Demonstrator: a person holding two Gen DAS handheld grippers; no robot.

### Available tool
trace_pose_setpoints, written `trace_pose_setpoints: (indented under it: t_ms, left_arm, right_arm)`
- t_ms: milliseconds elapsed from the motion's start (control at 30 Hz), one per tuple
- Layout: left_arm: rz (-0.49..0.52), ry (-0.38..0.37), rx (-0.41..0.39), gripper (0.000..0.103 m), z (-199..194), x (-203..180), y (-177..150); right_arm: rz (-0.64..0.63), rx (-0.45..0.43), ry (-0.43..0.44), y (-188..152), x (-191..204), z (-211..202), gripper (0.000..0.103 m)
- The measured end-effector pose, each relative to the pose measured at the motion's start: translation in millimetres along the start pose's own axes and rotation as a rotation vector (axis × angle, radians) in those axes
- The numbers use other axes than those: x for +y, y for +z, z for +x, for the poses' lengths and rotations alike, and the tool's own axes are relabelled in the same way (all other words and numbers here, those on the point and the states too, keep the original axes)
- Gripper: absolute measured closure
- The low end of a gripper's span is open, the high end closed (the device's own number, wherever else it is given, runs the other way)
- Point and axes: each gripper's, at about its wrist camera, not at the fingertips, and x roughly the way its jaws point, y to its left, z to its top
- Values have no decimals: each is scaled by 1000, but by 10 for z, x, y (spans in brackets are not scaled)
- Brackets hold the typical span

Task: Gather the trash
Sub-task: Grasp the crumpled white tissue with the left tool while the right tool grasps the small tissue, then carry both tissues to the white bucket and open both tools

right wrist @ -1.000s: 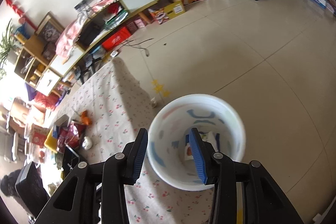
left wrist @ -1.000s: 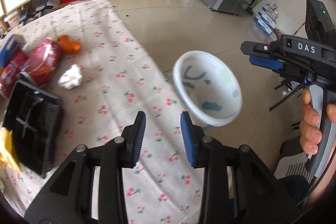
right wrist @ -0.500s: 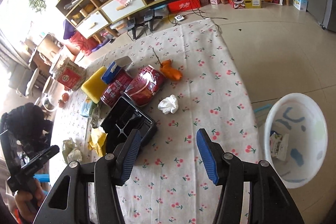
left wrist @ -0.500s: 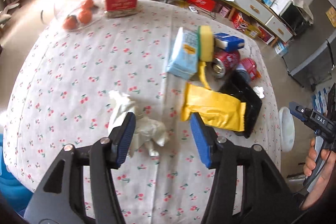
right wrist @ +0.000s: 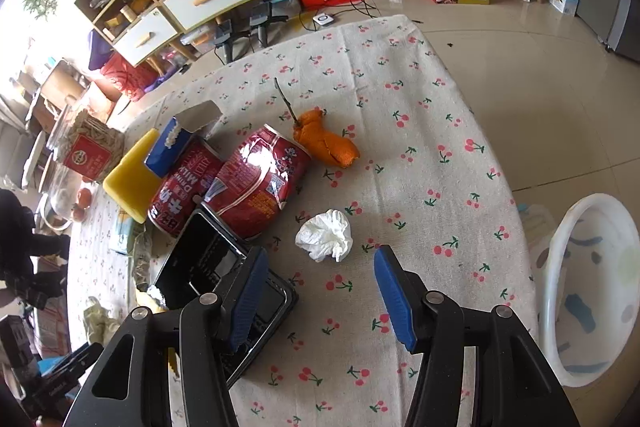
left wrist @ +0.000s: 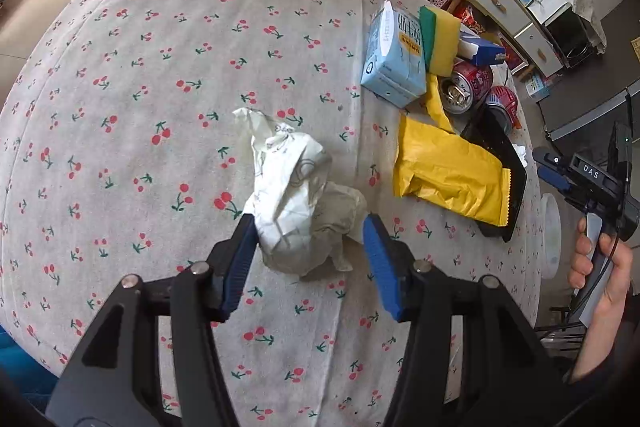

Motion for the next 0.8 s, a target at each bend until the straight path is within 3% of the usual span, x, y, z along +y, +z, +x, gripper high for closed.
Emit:
trace_pose_setpoints:
  t_ms: [233,400,567,800]
  left_arm:
    - [16,-6,1,47,34,-18,20]
    - [44,12,6,47,64,-60,25]
    - [51,24,15,47,105,-70,46]
    - [4,4,32,47,141,44,72]
  right_arm:
    - [-22,26,-49,21,51,240,50]
    - [-54,48,-60,22,67,334,81]
    - [-103,46,-78,-8,140,323,94]
    - [-115,35,-66,-23,183,260,95]
